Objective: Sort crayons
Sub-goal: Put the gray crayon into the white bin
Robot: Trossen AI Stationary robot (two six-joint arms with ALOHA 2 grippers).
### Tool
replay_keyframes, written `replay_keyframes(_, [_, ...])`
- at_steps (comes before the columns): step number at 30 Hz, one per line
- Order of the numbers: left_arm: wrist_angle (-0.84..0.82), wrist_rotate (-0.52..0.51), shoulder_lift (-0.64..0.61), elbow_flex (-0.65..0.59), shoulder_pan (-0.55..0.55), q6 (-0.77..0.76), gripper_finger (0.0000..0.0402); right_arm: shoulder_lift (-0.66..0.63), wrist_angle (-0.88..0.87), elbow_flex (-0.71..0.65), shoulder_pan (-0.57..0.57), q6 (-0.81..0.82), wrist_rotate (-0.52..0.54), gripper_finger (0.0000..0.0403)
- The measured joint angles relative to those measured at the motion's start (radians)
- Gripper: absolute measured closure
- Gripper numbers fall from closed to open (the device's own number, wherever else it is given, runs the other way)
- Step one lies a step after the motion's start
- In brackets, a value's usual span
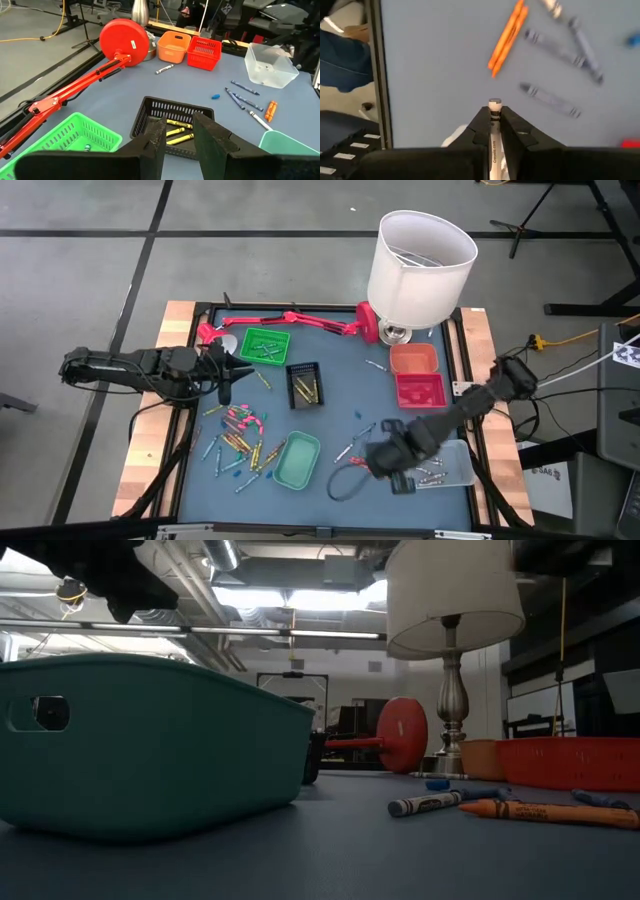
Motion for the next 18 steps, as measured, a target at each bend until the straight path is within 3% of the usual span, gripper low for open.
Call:
replay_keyframes(7, [0.0,0.0,0.0,0.0,0.0,-0.044,0.0321,-0.057,-0.004,-0.134,0.157,0.337,0.047,0.0379])
replay_keyframes(18, [0.0,0.0,0.0,0.0,0.0,-0.046,0.0321,-0.057,-0.025,-0.246,0.269,0.407,0.038,0.0379])
